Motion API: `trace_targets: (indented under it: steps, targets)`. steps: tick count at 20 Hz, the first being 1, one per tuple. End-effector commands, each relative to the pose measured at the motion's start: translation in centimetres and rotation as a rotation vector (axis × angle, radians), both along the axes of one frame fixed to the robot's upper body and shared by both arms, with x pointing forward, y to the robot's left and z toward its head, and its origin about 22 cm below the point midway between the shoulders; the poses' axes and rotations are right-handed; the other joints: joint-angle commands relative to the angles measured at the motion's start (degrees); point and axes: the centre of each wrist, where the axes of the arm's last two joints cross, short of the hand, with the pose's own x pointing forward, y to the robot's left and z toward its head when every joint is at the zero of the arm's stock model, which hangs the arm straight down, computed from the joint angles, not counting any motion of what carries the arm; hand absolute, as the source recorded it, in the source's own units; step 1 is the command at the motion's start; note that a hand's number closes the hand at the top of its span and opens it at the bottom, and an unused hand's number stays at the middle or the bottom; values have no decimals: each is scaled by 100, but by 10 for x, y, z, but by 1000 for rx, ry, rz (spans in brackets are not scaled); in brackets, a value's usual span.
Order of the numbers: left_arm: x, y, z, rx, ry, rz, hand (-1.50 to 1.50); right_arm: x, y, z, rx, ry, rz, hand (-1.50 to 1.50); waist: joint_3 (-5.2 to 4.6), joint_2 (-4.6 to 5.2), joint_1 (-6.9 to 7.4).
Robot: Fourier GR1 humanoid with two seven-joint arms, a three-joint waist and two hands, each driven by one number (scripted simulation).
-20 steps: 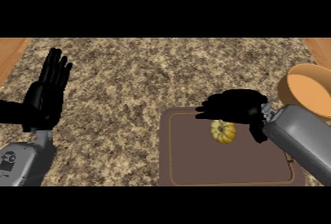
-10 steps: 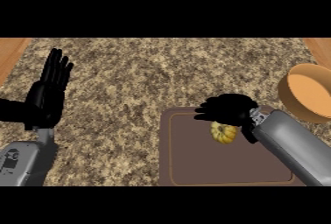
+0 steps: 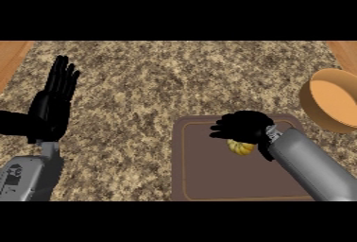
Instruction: Pick the squash from the tray and place it in the pot
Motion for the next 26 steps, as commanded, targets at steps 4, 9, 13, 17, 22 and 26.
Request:
trace_targets:
  steps: [4,9,13,17,22,26]
  targets:
    - [-1,5,8,0,-1,11,0,-16,28,-25,25,63,167,150,1,-5,31]
    - [5,-9,15,-5,-7,-7,0,-8,4,-35,50,32,198,150,4,11,38]
    - [-4,2,14,0,-2,6,0,-29,26,-41,70,4,199,150,1,-10,2]
    - [5,4,18,12,0,29,0,-18,15,-15,108,-131,219,150,1,-4,-20]
    - [-10,-8,15,4,2,1,0,-30,3,40,227,-206,145,150,0,-29,-63]
    - [-13,11,0,11,27,75,0,-74,31,27,511,-243,-146,150,3,-149,-467]
